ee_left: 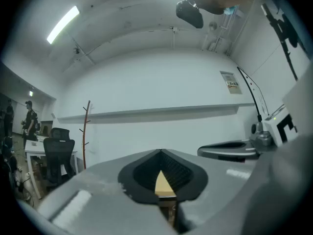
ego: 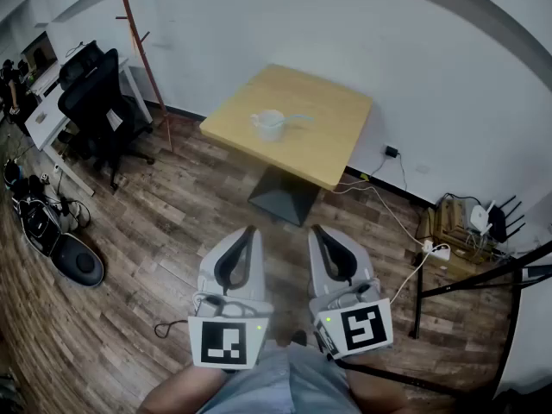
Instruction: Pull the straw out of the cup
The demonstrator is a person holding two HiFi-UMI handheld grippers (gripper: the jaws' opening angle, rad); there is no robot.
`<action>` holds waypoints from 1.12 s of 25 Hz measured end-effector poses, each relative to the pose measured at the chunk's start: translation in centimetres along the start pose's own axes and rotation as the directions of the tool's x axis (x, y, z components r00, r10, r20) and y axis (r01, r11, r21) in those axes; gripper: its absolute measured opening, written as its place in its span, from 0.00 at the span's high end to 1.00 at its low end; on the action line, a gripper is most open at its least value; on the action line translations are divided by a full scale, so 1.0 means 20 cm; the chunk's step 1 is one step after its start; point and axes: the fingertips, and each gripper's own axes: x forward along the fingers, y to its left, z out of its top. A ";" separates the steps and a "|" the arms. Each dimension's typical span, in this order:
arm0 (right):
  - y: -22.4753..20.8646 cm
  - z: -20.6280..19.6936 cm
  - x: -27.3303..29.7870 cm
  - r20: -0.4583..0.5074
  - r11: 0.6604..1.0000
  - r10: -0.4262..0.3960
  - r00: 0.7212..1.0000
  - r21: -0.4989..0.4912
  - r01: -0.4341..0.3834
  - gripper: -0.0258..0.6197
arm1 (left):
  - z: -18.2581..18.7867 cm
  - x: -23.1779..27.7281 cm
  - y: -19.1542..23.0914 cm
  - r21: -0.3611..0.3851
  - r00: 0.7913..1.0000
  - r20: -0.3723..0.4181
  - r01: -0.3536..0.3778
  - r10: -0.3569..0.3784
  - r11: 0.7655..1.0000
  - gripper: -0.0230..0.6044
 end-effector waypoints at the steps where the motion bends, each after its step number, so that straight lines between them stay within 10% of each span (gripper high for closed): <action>1: 0.00 0.00 -0.01 0.001 1.000 0.001 1.000 -0.001 -0.001 0.95 | 0.00 0.00 -0.01 -0.001 1.000 0.003 0.000 0.000 1.000 0.93; 28: -0.09 -0.15 -0.15 -0.051 0.994 0.087 0.995 0.069 -0.084 0.95 | -0.11 -0.04 -0.22 -0.010 0.997 -0.049 -0.062 0.061 0.998 0.93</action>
